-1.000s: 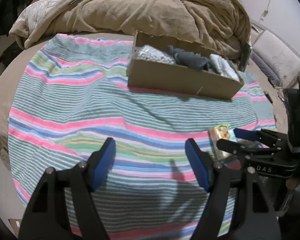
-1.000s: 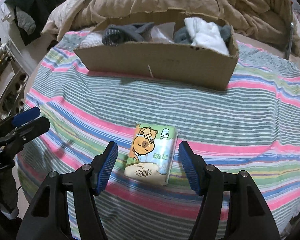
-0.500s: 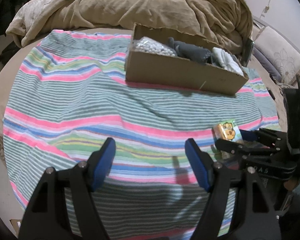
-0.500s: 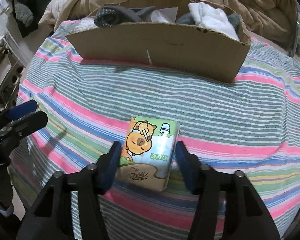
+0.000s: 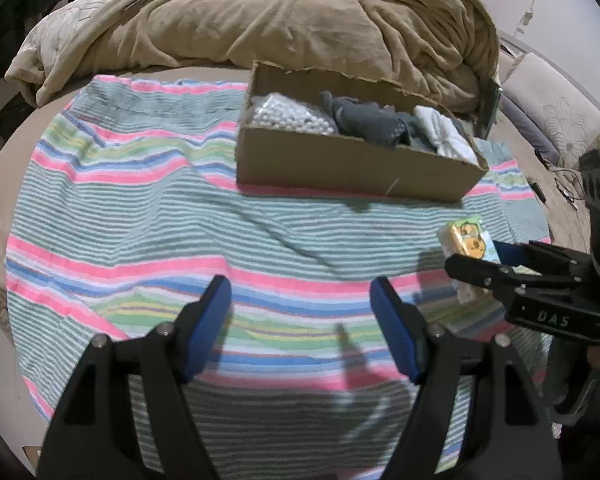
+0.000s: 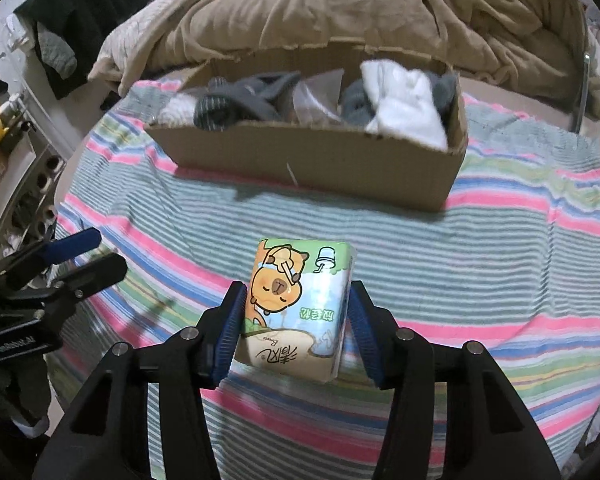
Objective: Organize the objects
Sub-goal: 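Close the right tool on the cartoon-printed tissue pack, then carry the tissue pack with the right tool and lower it into the box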
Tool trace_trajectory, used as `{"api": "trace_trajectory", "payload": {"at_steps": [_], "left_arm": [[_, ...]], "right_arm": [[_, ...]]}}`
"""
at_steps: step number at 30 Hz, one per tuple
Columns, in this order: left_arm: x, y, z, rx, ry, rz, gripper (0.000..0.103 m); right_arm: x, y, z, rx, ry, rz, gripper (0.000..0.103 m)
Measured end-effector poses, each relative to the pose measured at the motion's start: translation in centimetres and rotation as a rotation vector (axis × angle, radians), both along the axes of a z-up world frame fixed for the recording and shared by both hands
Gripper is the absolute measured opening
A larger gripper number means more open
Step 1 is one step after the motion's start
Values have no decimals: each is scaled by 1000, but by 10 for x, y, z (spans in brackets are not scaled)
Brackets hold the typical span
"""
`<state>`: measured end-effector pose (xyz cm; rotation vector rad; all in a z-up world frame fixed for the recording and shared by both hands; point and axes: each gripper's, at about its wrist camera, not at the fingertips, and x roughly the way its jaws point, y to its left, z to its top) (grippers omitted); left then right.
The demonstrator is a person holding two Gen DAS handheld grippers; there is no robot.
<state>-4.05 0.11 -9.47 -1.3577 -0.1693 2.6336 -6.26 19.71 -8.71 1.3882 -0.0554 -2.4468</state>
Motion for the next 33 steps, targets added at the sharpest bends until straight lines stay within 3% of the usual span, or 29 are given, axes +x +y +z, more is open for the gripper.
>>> {"api": "trace_trajectory", "payload": {"at_steps": [20,33], "left_arm": [[-30,-6,27,1,86,6,74],[-62,-1,35,3,124,-2,74]], "right_arm": [[-30,-5,52,-12,134,13,54],[-73,-3,57,-9,164,3,54]]}}
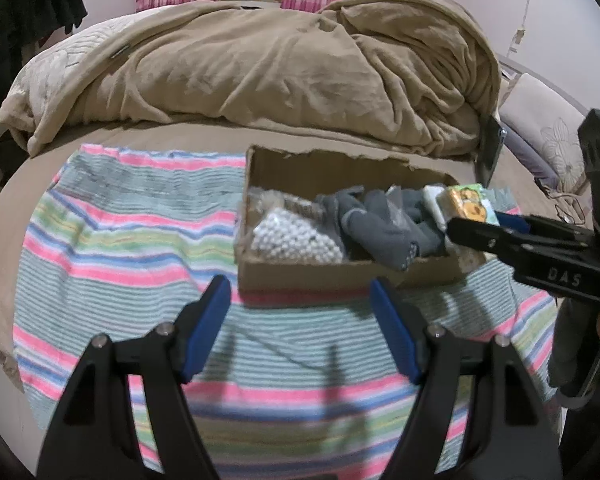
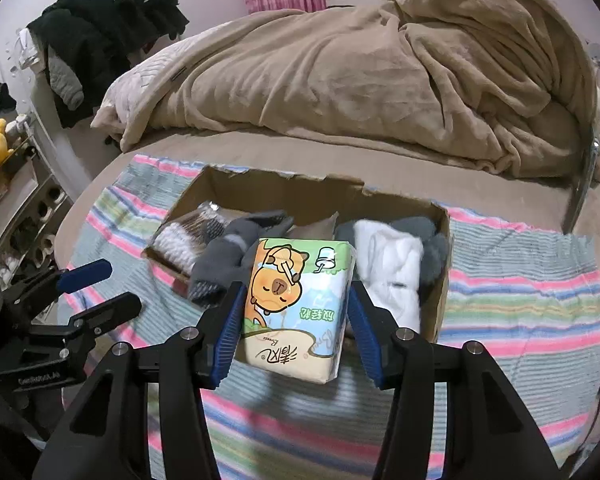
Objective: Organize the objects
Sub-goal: 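Carry the tissue pack with the right tool and lower it into the box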
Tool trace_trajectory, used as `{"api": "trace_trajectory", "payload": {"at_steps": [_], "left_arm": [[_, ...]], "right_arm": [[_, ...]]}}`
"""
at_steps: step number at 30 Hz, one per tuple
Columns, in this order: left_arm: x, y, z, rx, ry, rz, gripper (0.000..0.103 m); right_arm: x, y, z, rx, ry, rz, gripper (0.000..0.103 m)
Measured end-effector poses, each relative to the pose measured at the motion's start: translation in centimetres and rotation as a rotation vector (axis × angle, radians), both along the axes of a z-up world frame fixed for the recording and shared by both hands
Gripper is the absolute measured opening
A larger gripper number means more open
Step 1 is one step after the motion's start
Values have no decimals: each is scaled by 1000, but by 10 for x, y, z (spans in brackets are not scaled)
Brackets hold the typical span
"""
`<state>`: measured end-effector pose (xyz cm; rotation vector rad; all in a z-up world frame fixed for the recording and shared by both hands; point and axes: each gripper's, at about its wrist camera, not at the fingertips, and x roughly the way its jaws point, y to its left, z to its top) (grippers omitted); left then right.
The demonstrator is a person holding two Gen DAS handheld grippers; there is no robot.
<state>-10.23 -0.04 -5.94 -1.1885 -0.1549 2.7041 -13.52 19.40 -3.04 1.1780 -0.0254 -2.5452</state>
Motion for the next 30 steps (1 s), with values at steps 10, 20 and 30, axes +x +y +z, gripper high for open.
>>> {"api": "trace_trajectory", "payload": {"at_steps": [10,20,30], "left_arm": [[-26,19,-8,3,-3,-21,75],[-50,37,-20,-66,-17,-48,83],[-50,38,-20,-69,-19,-35,85]], "right_arm": [[-29,0,-16,1,-14,-5,54],[-47,7,-34,-7,-34,-21,54],[-53,12,-34,-44,-49,-32,54]]}}
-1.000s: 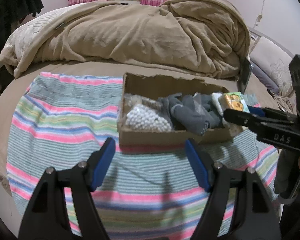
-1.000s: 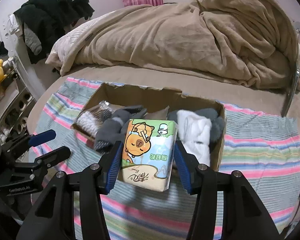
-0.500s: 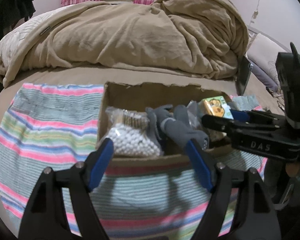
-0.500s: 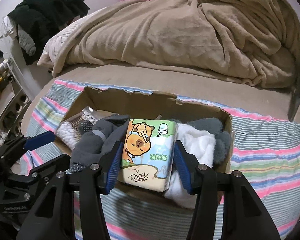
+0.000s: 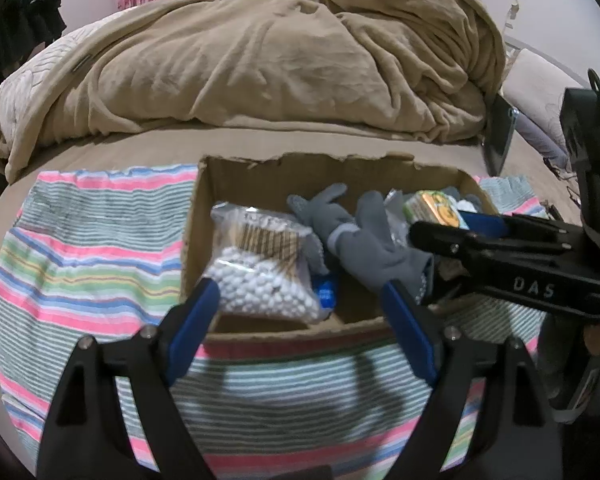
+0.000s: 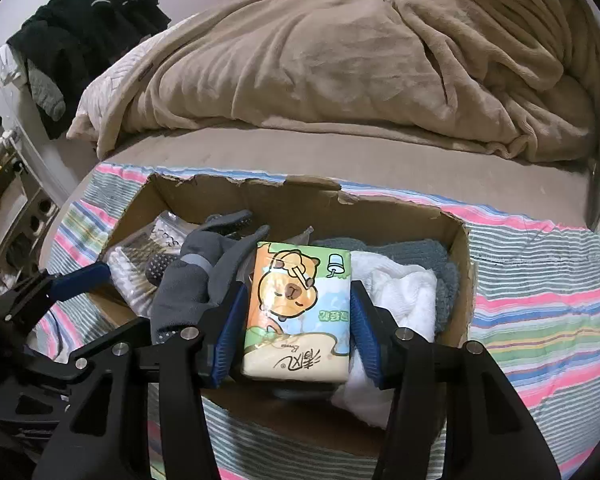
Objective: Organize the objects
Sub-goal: 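Carry the tissue pack with the right tool and lower it into the box, then open the right tool and lift it away from the box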
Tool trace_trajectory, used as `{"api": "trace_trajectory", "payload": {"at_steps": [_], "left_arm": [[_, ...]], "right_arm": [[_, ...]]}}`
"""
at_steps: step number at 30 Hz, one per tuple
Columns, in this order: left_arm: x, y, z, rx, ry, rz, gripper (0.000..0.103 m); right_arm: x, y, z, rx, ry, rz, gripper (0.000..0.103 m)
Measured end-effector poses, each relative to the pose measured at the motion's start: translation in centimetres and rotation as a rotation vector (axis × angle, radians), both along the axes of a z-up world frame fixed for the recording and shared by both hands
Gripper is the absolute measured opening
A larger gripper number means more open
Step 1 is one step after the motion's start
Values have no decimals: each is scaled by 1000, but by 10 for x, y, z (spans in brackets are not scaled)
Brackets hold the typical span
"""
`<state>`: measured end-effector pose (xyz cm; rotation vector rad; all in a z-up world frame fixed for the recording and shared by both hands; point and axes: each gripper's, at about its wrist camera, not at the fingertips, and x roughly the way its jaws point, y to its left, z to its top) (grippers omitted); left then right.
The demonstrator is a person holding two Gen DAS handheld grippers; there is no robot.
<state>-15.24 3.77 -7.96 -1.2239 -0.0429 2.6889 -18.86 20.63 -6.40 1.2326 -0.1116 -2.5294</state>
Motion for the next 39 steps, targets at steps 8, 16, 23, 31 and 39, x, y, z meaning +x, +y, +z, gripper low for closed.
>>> {"api": "trace_trajectory", "payload": {"at_steps": [8,16,23,31,39], "left_arm": [[15,-8,10,20,9,4,85],[37,-16,26,38,21,7,85],[63,-18,40,50,39,6,85],[88,-20,57,64,66,8,85],[113,-22,70,71,77,-2,85]], "right_arm": [[15,0,13,-21,8,-19,65],[37,-2,28,-8,32,-37,66],[63,-3,44,-7,59,-49,66],[94,-2,63,6,100,-56,66],[127,-4,74,26,122,-64,66]]}}
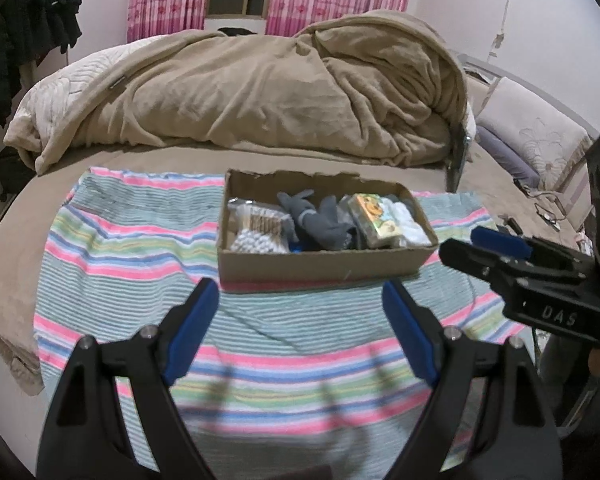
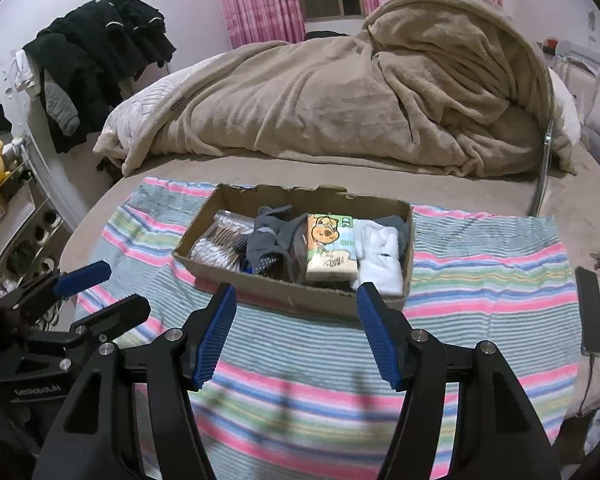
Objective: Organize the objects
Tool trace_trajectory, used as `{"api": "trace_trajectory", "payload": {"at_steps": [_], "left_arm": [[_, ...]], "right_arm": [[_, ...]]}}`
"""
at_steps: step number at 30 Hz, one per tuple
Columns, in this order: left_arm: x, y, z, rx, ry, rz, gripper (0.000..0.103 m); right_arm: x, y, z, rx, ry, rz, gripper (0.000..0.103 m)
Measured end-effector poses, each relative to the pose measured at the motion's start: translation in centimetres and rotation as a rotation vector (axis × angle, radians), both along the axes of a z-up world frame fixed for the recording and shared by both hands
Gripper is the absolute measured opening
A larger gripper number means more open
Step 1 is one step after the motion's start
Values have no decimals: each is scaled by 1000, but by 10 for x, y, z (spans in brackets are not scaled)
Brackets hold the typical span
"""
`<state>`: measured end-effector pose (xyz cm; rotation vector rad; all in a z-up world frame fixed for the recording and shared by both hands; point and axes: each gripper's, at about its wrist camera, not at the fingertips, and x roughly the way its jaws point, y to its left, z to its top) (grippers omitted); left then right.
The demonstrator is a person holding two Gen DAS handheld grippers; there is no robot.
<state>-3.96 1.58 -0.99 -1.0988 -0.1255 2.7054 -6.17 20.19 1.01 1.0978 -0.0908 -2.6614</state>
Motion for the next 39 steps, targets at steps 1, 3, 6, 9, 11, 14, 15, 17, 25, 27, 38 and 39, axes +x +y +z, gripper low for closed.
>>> {"api": "trace_trajectory", "payload": {"at_steps": [1,3,6,9,11,14,15,17,25,27,38,39], "left_arm": [[3,0,1,-2,-1,-4,85],[10,0,3,-7,-2,-9,85],[21,-2,7,-8,1,-13,85],[32,-2,10,-13,2,-18,85],[39,-3,12,-11,4,-22,85],[50,-1,12,-9,1,-29,85],[53,-1,12,-9,-1,-31,85],[59,-2,12,-13,-5,-29,85],[76,-13,18,-11,-6,6,85],[78,-16,21,-7,-6,13,85],[90,-15,28,-42,14,1,86],[90,-16,27,-36,9,5,88]], "right_arm": [[3,0,0,-3,-3,-1,66],[12,0,2,-10,-5,-6,66],[25,-1,4,-15,-3,-5,66],[36,-3,5,-9,-6,-4,66],[43,-4,6,-2,-15,-2,66],[53,-7,7,5,-18,3,66],[56,-7,8,5,-20,2,66],[61,-8,9,4,-18,1,66],[78,-5,12,8,-18,-13,66],[81,-5,13,7,-17,-14,66],[92,-9,18,4,-4,-16,66],[91,-9,18,3,-6,-16,66]]}}
